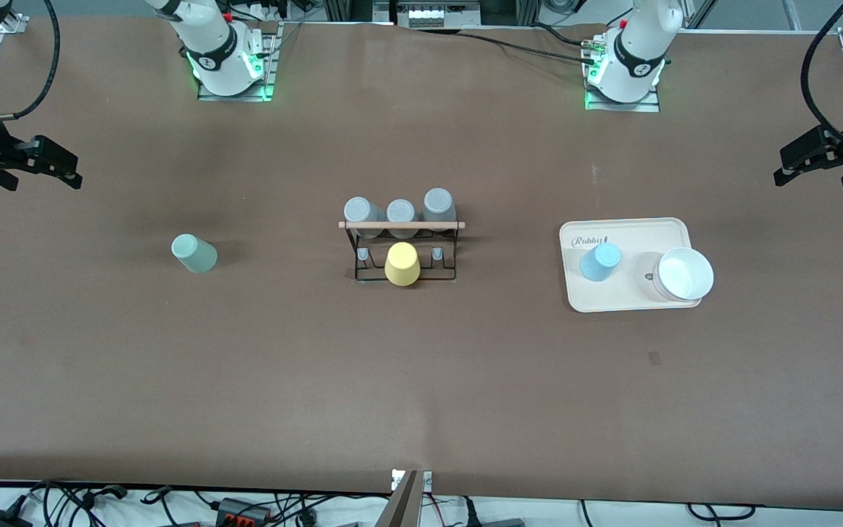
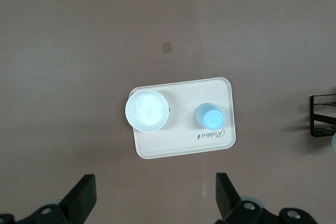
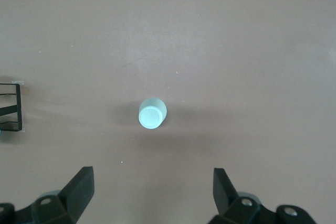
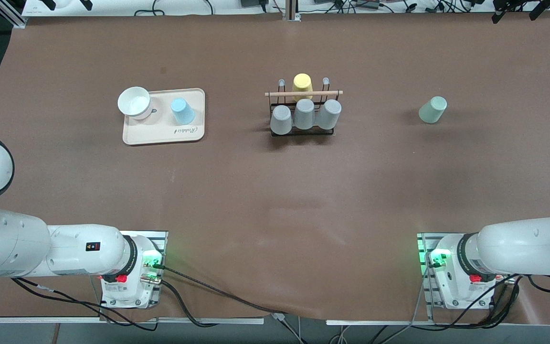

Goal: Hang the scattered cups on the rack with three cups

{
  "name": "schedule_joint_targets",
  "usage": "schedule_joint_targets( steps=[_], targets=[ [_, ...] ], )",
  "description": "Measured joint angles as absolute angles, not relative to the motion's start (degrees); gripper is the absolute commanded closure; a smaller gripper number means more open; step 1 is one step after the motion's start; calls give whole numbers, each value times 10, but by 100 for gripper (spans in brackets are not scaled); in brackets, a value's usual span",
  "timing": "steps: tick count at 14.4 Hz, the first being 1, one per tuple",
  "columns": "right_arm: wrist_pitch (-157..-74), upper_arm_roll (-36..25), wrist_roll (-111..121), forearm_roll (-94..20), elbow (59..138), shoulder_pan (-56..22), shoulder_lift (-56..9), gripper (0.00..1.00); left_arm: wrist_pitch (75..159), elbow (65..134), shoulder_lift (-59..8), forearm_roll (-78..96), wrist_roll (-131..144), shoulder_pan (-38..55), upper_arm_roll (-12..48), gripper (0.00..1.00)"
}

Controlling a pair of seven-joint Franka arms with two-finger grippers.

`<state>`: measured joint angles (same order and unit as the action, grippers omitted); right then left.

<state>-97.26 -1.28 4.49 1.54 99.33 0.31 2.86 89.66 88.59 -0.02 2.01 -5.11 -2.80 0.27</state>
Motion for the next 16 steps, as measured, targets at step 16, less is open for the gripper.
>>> schedule_joint_targets(
  steps=[16],
  targets=[
    [-971,-13,45,12,993,2,23,0,891,888,-19,22,-48,-19,11,0]
  ],
)
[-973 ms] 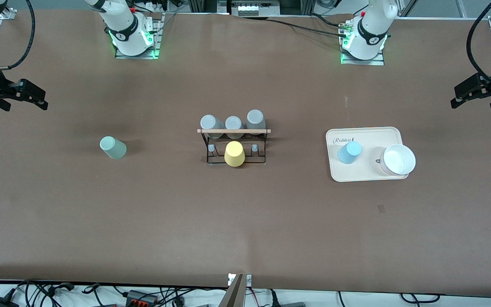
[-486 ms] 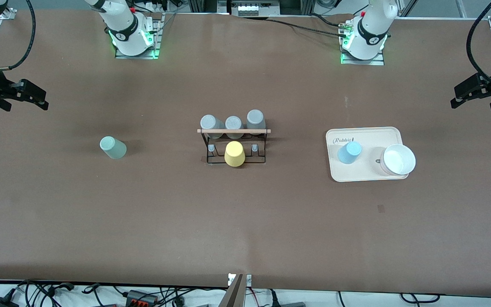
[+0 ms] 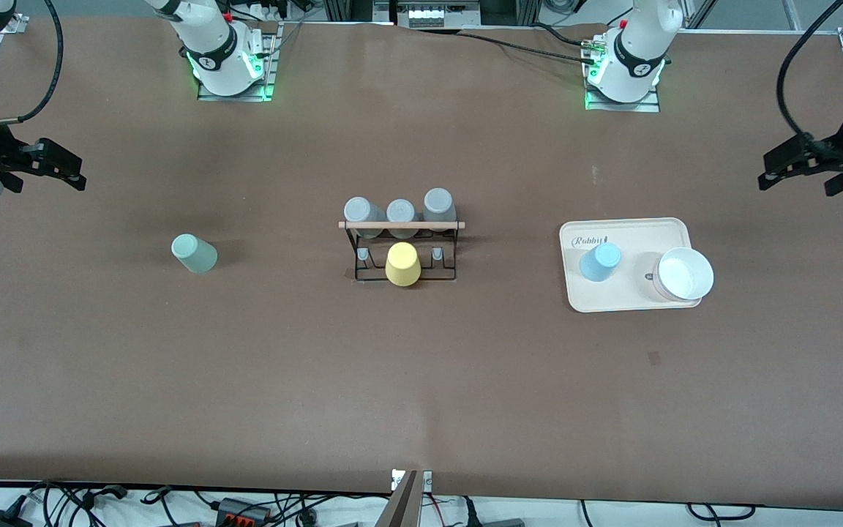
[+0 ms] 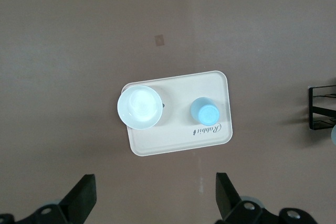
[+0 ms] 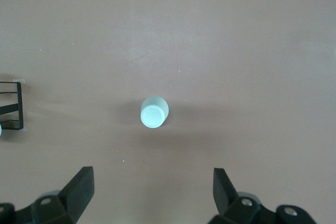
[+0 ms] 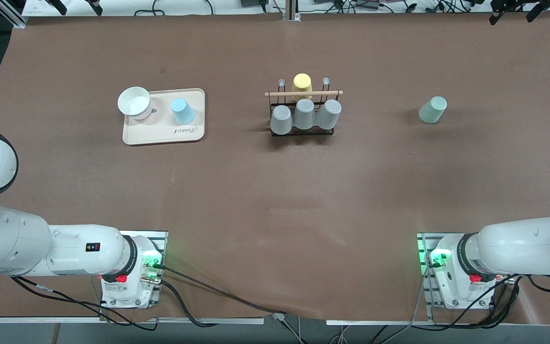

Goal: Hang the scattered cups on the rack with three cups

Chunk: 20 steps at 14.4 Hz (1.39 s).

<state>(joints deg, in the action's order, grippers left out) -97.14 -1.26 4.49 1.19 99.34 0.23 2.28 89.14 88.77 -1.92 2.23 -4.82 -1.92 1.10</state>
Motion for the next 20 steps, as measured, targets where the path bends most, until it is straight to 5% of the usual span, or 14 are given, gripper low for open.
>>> schedule_joint_targets(
  steps=[12,20],
  targets=[
    [-972,-10,46,12,993,1,15,0,863,897,-143,41,88,46,16,0],
    [-974,-8,46,12,993,-3,-14,0,1009,975,-185,41,99,66,18,0]
  ],
)
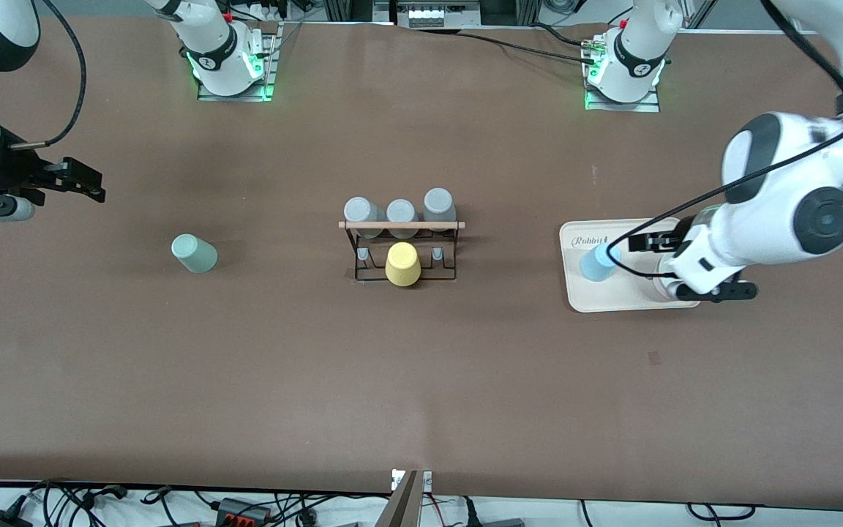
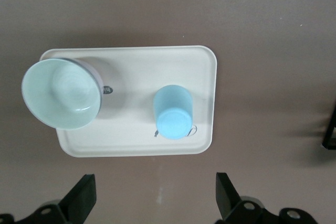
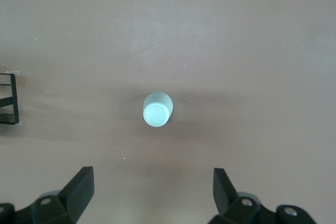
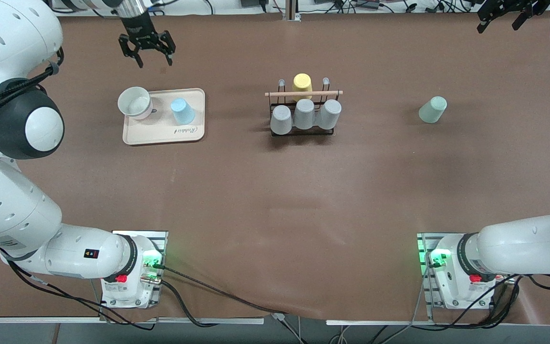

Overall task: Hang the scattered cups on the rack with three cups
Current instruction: 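Lower the left gripper onto the light blue cup on the tray and grasp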

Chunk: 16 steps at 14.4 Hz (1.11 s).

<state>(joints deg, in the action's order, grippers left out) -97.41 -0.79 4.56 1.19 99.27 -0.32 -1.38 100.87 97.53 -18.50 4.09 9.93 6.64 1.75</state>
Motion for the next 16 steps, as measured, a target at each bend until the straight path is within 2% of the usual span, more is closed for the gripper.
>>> schedule_joint_targets(
  steps=[4,9,14,16],
  targets=[
    [-978,-8,46,12,990,-4,-19,0,1147,1087,-177,41,103,80,23,0],
    [-986,-8,46,12,985,-4,-20,0,1289,1184,-174,41,108,81,24,0],
    [-987,-8,46,12,984,-4,-26,0,1342,1228,-174,41,115,81,24,0],
    [-987,-8,46,12,984,-4,-26,0,1355,1239,-174,41,120,83,25,5]
  ],
)
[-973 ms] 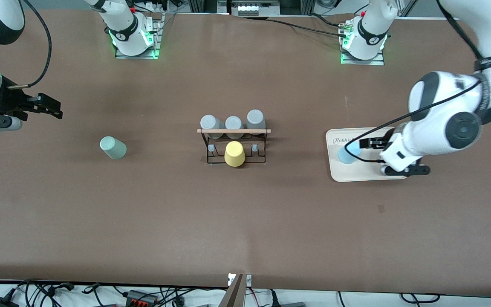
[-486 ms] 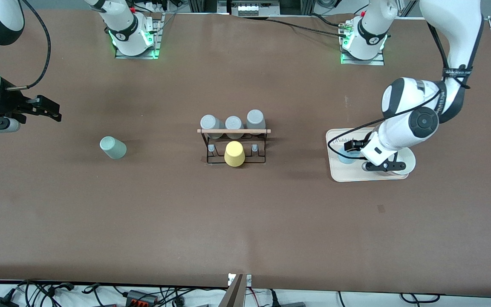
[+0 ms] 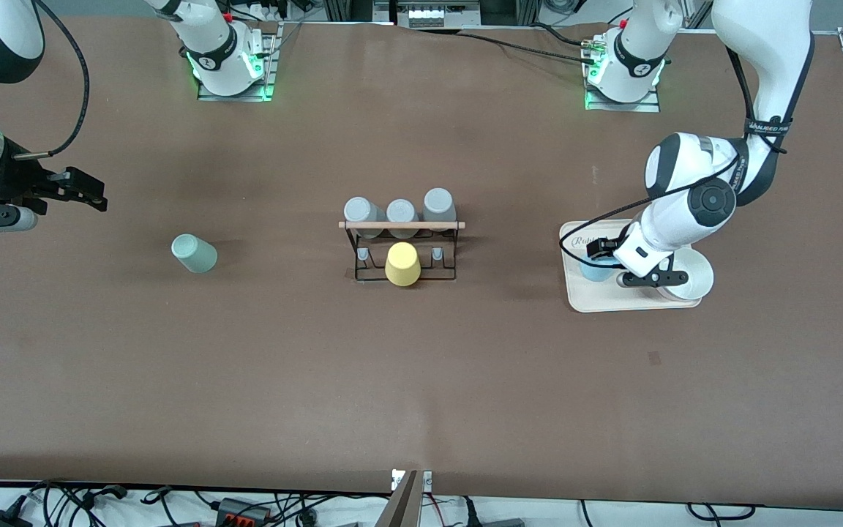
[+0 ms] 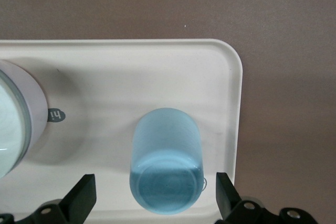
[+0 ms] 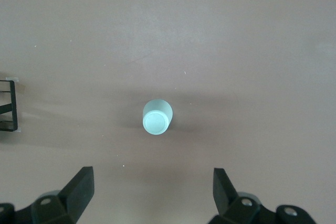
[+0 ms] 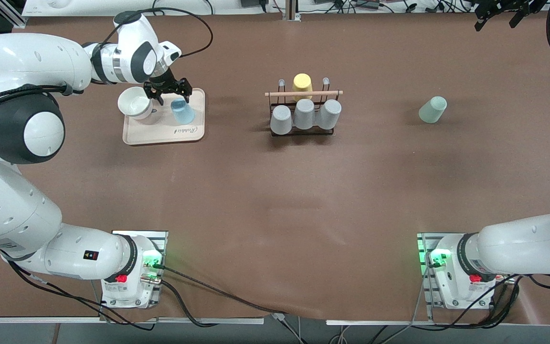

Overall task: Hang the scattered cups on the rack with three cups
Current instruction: 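Lower the left gripper onto the light blue cup on the tray and grasp, then lift the blue cup with the left gripper and carry it to the rack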

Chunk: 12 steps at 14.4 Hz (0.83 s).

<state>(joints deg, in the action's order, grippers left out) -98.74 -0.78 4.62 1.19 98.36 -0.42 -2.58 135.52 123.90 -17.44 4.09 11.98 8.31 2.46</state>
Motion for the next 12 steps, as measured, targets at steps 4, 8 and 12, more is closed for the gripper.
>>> schedule_joint_targets(
  steps=[4,8,12],
  targets=[
    [-987,-8,46,12,983,-4,-26,0,1361,1250,-175,41,130,88,25,19],
    [-987,-8,46,12,983,-4,-26,0,1369,1252,-176,41,135,93,25,38],
    [-987,-8,46,12,983,-4,-26,0,1373,1252,-176,41,138,93,25,55]
  ],
)
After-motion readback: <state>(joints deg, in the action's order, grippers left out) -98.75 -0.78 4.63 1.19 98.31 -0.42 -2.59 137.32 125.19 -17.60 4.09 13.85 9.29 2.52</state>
